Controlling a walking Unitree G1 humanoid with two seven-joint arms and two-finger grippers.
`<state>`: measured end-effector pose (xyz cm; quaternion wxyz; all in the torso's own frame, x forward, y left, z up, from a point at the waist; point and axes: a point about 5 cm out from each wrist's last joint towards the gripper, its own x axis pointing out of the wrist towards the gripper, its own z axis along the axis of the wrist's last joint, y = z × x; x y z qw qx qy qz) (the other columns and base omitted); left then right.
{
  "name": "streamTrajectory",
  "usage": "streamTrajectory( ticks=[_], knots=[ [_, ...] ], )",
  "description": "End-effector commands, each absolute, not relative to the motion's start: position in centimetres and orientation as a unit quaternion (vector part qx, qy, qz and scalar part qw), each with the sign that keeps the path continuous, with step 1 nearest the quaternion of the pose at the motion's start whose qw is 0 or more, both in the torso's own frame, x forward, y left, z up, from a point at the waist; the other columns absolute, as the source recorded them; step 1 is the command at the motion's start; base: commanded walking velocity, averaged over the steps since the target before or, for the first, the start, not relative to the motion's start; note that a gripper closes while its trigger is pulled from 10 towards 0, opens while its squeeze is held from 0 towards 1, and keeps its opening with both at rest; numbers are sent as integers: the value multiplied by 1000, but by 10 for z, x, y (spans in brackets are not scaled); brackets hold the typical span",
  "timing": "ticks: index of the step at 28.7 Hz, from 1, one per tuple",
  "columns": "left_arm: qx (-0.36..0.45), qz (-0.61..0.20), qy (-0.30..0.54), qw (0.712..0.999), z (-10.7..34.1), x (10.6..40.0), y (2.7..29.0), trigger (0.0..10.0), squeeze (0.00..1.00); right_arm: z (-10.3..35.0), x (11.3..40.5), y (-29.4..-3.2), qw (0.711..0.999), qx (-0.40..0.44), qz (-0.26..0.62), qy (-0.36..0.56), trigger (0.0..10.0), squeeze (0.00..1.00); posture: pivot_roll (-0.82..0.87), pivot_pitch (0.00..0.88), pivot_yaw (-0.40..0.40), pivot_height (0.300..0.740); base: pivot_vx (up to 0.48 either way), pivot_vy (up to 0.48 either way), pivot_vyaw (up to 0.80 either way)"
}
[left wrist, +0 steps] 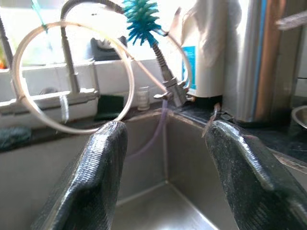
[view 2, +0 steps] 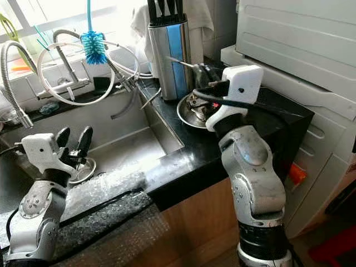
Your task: Kitchen organization
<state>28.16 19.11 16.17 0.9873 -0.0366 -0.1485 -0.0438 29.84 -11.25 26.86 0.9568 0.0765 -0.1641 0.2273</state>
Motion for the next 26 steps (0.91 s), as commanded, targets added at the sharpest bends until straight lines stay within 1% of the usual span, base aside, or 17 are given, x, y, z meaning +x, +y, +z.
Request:
streamTrajectory(
  ticks=[1,6,10,14,19,26],
  knots=[
    [-2,-53,-163,985,169,283,192,10000,0,276,295,-104,947,104,262,-155,10000,0,-150,0,156,740,0,0,0],
    [26,-68,-173,982,173,283,186,10000,0,271,295,-99,942,119,288,-122,10000,0,-146,0,152,740,0,0,0],
    [54,-87,-188,977,179,284,179,10000,0,266,293,-86,933,142,320,-86,10000,0,-146,0,150,740,0,0,0],
    [66,-99,-196,973,183,284,174,10000,0,260,292,-81,929,153,330,-65,10000,0,-145,0,150,740,0,0,0],
    [73,-113,-204,970,186,284,169,10000,0,255,289,-75,912,200,357,-43,10000,0,-139,0,147,740,0,0,0],
    [93,-126,-204,966,185,283,163,10000,0,243,287,-69,898,239,368,-12,10000,0,-137,0,147,740,0,0,0]
  ],
)
